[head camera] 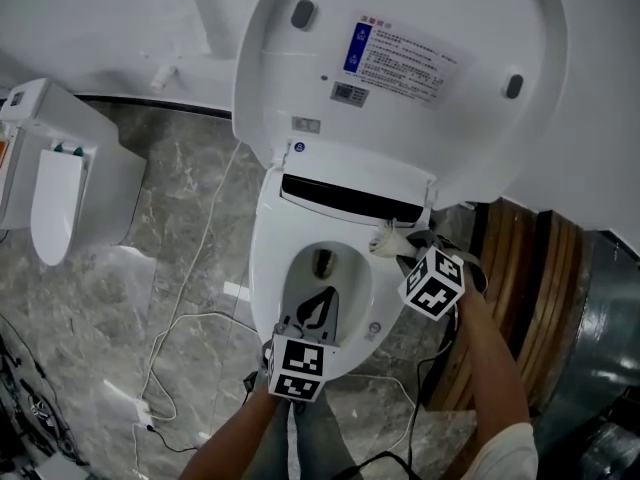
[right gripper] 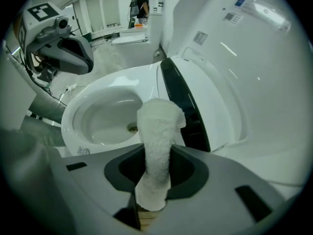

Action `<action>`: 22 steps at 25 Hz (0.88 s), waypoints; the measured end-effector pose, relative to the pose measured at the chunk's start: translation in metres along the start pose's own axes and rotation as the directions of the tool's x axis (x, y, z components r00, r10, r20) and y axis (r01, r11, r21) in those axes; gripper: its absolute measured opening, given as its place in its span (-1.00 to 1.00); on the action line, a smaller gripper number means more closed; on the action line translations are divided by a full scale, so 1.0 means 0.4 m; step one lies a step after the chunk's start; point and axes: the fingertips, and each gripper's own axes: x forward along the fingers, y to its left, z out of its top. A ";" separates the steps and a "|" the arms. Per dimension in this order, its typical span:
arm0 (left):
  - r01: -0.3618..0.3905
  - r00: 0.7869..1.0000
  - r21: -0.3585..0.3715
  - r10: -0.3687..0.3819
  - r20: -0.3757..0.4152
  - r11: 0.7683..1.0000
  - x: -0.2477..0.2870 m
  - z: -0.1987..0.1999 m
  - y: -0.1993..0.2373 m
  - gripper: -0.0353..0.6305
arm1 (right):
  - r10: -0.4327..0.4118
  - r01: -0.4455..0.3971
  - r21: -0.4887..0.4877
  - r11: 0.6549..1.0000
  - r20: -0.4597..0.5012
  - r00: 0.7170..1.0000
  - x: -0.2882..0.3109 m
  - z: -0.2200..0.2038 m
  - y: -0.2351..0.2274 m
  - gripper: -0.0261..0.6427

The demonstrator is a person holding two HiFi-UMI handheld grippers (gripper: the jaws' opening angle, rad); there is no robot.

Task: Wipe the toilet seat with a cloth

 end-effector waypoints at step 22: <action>-0.080 0.994 -0.052 0.076 -0.083 0.995 -0.053 -0.134 -0.005 -0.86 | 0.078 -0.079 -0.014 0.997 -0.056 0.995 0.095 -0.064 0.103 -0.60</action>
